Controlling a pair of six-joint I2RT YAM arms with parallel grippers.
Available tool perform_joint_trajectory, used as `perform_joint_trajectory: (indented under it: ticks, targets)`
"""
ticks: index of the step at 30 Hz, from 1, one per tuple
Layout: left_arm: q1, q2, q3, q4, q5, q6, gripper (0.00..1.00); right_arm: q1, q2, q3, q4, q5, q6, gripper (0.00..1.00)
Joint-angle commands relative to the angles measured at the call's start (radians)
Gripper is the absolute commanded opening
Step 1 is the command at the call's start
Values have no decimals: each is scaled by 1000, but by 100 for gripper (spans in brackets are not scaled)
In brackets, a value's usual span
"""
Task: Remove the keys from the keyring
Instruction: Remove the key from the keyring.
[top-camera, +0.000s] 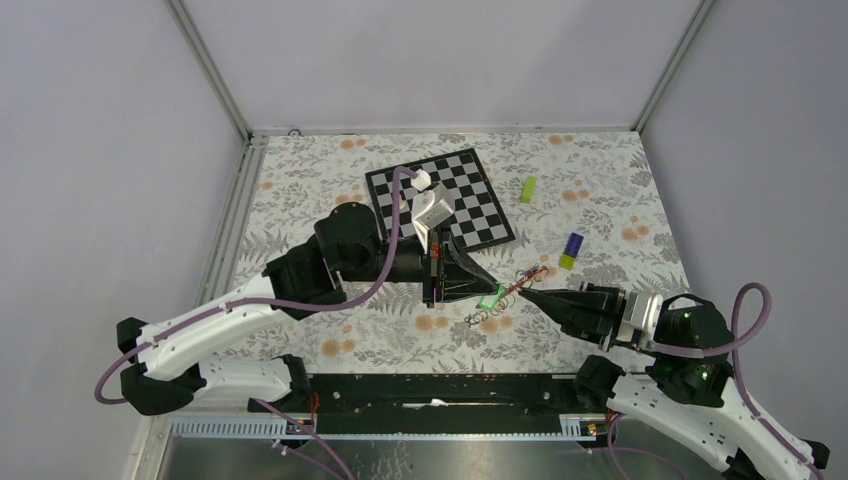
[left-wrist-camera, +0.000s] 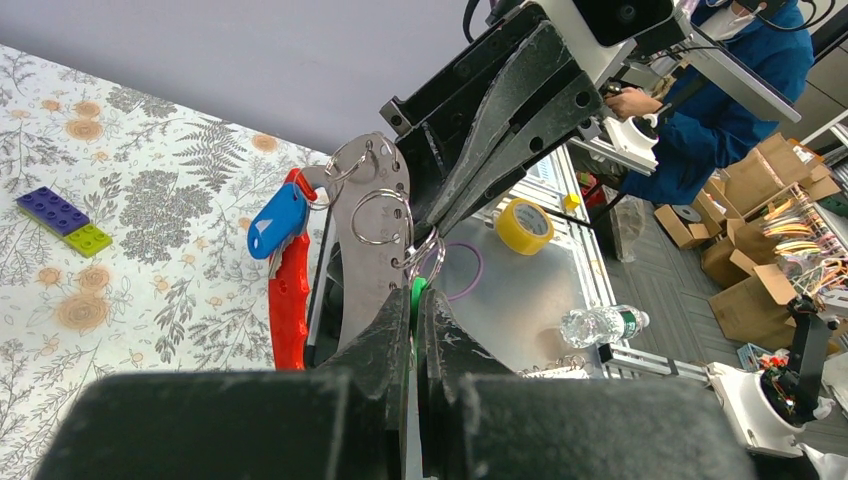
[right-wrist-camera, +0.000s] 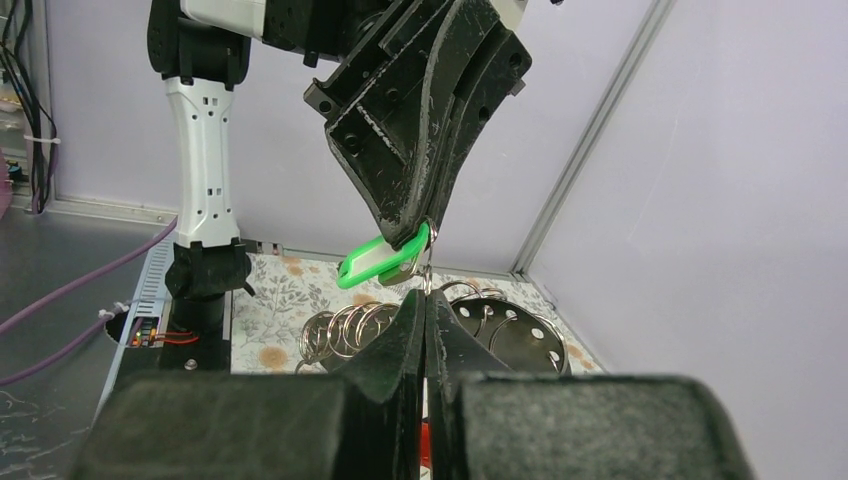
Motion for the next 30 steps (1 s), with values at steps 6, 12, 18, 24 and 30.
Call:
perform_joint_trajectory:
  ticks: [6,12,18,24,30]
  targets:
    - [9,-18,29,49,-38,-2,0,-1,4,43,116,-137,-2,0]
    - [8,-10,34,47,-46,-9,0,-1,11,47,109,-187,-2,0]
    - [9,-8,40,40,-49,-11,0,-1,17,51,83,-222,-5,0]
    - [9,-6,41,41,-48,-15,0,-1,31,57,55,-241,-6,0]
    - [9,-12,36,38,-53,-16,0,-1,26,54,63,-229,-17,0]
